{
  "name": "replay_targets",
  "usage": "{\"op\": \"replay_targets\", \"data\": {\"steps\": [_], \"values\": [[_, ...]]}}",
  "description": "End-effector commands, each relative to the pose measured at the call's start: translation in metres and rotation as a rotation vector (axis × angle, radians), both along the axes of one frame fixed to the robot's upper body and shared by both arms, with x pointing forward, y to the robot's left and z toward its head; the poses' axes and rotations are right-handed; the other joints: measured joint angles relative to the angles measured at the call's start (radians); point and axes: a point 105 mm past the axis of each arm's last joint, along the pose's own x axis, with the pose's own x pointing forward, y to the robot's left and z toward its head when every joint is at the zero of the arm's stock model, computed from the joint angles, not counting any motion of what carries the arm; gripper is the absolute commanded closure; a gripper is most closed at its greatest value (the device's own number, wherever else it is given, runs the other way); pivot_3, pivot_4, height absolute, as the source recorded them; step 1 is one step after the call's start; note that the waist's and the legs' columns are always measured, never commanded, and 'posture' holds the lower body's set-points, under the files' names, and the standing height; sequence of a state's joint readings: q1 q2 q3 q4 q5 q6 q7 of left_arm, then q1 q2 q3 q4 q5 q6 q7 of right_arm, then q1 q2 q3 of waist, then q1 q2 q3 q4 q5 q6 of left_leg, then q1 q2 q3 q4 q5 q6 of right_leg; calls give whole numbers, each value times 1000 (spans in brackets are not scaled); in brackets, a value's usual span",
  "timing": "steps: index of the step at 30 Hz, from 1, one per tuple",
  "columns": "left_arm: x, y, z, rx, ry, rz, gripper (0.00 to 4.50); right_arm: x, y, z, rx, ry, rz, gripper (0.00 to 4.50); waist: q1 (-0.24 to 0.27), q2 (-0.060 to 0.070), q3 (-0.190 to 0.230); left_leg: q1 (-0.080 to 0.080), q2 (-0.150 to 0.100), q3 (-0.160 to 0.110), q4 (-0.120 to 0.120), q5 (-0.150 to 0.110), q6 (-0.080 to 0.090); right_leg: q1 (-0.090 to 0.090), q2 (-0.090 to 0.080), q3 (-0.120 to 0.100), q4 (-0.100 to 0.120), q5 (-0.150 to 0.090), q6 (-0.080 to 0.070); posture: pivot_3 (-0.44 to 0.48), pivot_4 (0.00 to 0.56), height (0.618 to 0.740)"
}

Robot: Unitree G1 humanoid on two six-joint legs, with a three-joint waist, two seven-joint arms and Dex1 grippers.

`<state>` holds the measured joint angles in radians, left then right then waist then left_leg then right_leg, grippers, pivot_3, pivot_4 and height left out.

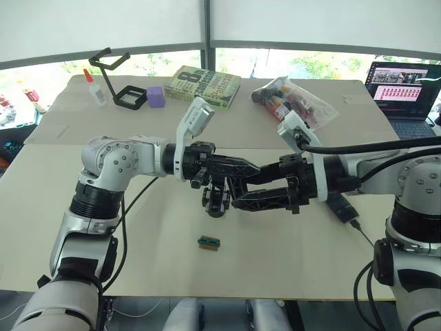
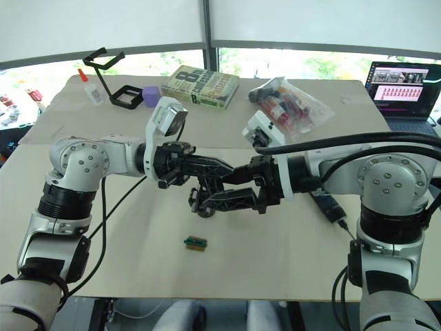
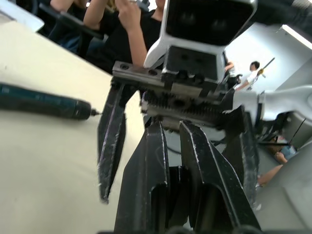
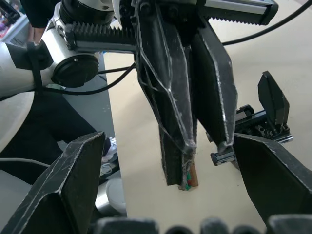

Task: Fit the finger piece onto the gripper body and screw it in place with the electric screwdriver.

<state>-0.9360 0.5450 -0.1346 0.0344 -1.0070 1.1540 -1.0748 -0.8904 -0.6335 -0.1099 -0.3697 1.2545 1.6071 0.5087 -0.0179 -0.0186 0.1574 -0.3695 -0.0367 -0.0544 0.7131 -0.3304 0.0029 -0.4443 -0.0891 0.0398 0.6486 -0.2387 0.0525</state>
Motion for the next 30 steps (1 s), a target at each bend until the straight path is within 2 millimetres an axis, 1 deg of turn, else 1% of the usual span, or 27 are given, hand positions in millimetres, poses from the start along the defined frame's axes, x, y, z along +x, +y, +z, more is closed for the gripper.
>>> {"op": "replay_targets", "data": {"steps": [1,7,11,12,14,19,20,21,24,25,26,27,28,30], "values": [[-7,-2,8,-20,-66,-31,4500,-4,2,9,1,-25,17,21,-2,0,0,0,0,0,0,0,0,0,-1,0,0,0,0,0,150,740],[-8,-5,9,-47,-46,-28,4500,-3,1,5,-13,-6,0,21,-2,0,0,-1,-1,0,0,1,2,0,-2,0,-1,1,1,0,150,740],[-8,-6,10,-54,-45,-27,4500,-6,2,2,-19,11,12,1134,-2,0,0,-1,-1,1,0,1,3,0,-2,0,-1,1,2,0,150,740],[-9,-6,10,-55,-46,-30,4500,-7,3,1,-19,15,15,1536,-3,0,0,-1,-1,1,0,1,3,0,-2,0,0,1,2,0,150,740],[-9,-7,11,-65,-37,-27,4500,-8,3,0,-20,21,22,2187,-4,0,0,-1,-1,1,0,1,3,0,-2,0,0,1,2,0,150,740],[-10,-6,8,-54,-44,-31,4500,-11,3,-1,-26,30,31,3982,-4,0,0,-1,-1,1,0,1,3,1,-2,0,0,2,3,0,150,740],[-11,-5,8,-51,-46,-34,4500,-11,2,-2,-26,31,30,4113,-5,0,0,-1,-1,1,0,1,3,1,-2,0,0,2,3,0,150,740],[-12,-4,7,-44,-42,-43,4500,-11,2,-1,-23,27,31,4112,-5,0,0,-1,-1,1,1,1,3,1,-2,0,-1,2,3,0,150,740],[-24,2,6,-25,-4,-131,4500,-14,3,2,-3,20,50,4112,-7,0,0,-1,-1,1,1,2,3,1,-2,0,0,2,3,0,150,740],[-25,2,8,-39,-7,-135,4500,-16,3,2,2,17,60,4113,-8,0,0,-1,-1,1,0,2,4,1,-2,0,0,2,3,0,150,740],[-25,3,10,-50,10,-134,4015,-18,3,2,7,13,68,4113,-10,0,0,-1,-1,1,0,2,4,1,-2,0,0,2,3,0,150,740],[-23,6,9,-57,-10,-114,3500,-20,3,1,13,9,76,4114,-10,0,0,-1,-1,1,0,2,4,1,-2,0,0,2,3,0,150,740],[-21,11,9,-62,-12,-99,3109,-23,1,-1,16,4,78,4114,-9,0,0,-1,-1,1,1,1,4,1,-2,0,0,2,3,0,150,740],[-18,23,9,-67,-33,-64,2165,-25,-2,-5,14,-21,68,4114,-10,0,0,-1,-1,0,1,1,4,2,-2,0,-1,2,4,0,150,740]]}}
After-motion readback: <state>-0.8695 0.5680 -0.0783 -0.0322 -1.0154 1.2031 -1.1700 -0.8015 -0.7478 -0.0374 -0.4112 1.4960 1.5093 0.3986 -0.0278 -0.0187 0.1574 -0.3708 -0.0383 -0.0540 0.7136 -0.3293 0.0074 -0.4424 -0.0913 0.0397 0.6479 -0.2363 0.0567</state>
